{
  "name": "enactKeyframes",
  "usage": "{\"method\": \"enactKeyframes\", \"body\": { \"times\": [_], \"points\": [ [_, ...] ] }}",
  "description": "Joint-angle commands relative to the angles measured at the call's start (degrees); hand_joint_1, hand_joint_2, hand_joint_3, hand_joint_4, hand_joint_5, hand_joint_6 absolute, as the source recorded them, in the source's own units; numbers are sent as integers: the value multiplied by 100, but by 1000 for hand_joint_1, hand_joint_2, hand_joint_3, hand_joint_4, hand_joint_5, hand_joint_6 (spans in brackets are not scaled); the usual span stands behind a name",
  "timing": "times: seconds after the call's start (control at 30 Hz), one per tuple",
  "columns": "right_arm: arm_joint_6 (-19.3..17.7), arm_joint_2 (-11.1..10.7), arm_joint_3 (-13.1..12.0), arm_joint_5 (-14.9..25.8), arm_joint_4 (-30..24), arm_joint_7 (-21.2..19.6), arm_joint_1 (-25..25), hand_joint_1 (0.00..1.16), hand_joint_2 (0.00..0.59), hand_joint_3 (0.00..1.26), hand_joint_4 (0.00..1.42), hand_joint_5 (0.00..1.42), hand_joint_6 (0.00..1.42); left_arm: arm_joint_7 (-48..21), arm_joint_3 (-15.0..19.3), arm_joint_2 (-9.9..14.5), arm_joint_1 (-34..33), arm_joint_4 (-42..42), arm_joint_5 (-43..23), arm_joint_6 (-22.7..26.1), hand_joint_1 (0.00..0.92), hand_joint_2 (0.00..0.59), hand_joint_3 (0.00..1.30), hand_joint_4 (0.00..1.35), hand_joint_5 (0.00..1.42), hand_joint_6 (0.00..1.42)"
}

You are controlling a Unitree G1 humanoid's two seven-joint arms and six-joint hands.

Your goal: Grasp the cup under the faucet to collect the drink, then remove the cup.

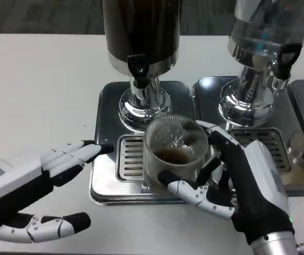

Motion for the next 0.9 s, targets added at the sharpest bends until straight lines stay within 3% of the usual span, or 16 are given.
{"method": "enactKeyframes", "body": {
  "times": [0.03,0.4,0.9],
  "points": [
    [-289,-69,-38,81,-327,18,117,709,283,526,627,897,1293,82,25,153,224,-238,-153,-40,0,206,0,0,0,40],
    [-390,-231,-102,105,-766,110,545,709,283,540,636,905,1294,78,83,276,577,-566,-371,46,0,196,0,0,0,40],
    [-504,-267,-125,191,-1017,159,905,712,293,540,636,909,1294,57,81,307,769,-671,-514,49,0,192,0,0,0,40]
  ]
}}
